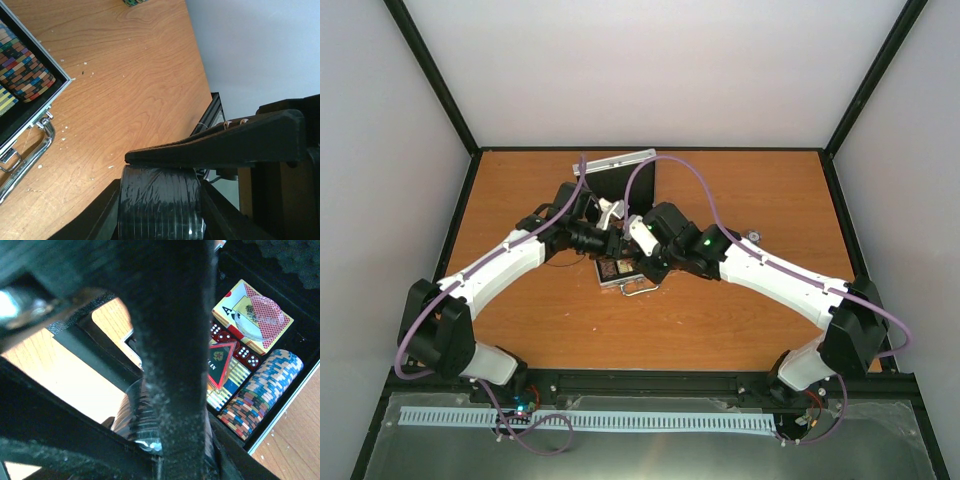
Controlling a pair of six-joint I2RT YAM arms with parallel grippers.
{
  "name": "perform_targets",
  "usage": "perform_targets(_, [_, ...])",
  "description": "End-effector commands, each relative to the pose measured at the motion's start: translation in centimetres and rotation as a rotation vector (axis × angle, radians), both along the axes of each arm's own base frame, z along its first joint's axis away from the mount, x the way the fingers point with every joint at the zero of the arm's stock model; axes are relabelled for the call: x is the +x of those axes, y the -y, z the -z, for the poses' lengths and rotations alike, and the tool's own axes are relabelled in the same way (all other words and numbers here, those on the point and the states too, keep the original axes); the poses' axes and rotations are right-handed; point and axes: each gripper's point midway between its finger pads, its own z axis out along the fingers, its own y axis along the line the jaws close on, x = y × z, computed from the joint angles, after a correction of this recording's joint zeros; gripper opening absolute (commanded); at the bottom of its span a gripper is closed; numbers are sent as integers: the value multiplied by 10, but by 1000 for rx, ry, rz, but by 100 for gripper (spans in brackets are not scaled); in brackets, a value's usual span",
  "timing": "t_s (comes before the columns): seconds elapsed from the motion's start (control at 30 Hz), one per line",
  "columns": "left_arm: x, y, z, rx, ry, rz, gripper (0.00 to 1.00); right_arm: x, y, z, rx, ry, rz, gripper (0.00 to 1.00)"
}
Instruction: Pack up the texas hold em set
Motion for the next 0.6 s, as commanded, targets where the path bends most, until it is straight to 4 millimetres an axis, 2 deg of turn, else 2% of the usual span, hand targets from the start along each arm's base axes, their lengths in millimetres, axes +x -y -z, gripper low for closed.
perform_targets(0.0, [-20,9,-11,-31,-5,78,20,12,0,-10,29,64,48,43])
perform_targets(0.1, [-16,9,-13,-27,10,67,15,12,1,-11,32,63,53,50])
perform_targets(0.27, [6,5,-20,47,143,22,8,13,7,-22,46,81,87,76])
perform_targets(0.4, [39,0,-14,158,292,-22,8,11,22,-46,98,114,137,88])
perform_targets(0.43, [50,-1,-10,188,336,-30,8,10,29,-53,117,126,156,90])
perform_targets(0.57, [88,4,1,271,500,-20,9,17,60,-61,144,145,254,92])
